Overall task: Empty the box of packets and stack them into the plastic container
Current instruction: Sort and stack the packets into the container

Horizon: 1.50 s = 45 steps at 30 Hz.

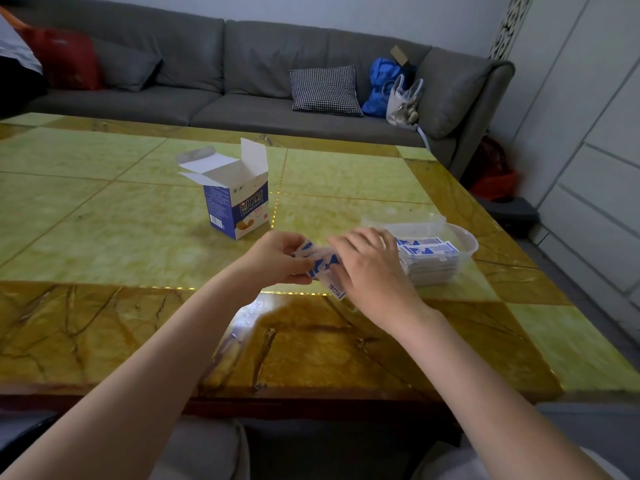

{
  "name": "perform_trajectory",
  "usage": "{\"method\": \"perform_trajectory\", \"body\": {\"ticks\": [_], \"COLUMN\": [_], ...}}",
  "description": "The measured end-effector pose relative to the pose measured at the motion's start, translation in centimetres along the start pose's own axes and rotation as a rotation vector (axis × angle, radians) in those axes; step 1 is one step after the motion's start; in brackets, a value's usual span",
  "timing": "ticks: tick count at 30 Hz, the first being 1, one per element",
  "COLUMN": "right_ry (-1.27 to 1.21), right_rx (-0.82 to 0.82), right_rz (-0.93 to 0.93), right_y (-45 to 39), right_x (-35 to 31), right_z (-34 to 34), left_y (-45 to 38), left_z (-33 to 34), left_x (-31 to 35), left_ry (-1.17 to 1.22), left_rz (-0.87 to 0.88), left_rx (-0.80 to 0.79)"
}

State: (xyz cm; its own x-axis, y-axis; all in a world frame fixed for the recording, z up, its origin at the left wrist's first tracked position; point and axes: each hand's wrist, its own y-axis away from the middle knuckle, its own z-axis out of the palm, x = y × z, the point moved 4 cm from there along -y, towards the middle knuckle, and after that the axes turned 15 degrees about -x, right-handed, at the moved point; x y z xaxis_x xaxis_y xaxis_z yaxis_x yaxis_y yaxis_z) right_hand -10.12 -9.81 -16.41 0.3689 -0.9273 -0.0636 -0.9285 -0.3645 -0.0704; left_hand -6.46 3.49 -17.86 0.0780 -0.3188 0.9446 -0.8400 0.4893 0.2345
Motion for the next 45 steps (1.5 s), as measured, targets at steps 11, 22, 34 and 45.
{"method": "perform_trajectory", "body": {"ticks": [11,22,34,45], "right_ry": [-0.103,-0.241,-0.335,-0.287], "right_rx": [0.003,-0.181,-0.188,-0.155], "right_rz": [0.066,0.15,0.136,0.179], "right_y": [0.4,0.3,0.4,0.3], "right_x": [0.8,2.0,1.7,2.2], "right_z": [0.0,2.1,1.8,1.7], "left_y": [-0.4,-0.5,-0.7,-0.6], "left_z": [0.0,-0.3,-0.3,-0.5], "left_x": [-0.3,-1.0,-0.9,-0.9], "left_ry": [-0.433,-0.71,-0.722,-0.787], "left_rz": [0.051,-0.011,-0.005,-0.004], "left_rx": [0.208,0.23,0.26,0.278]}}
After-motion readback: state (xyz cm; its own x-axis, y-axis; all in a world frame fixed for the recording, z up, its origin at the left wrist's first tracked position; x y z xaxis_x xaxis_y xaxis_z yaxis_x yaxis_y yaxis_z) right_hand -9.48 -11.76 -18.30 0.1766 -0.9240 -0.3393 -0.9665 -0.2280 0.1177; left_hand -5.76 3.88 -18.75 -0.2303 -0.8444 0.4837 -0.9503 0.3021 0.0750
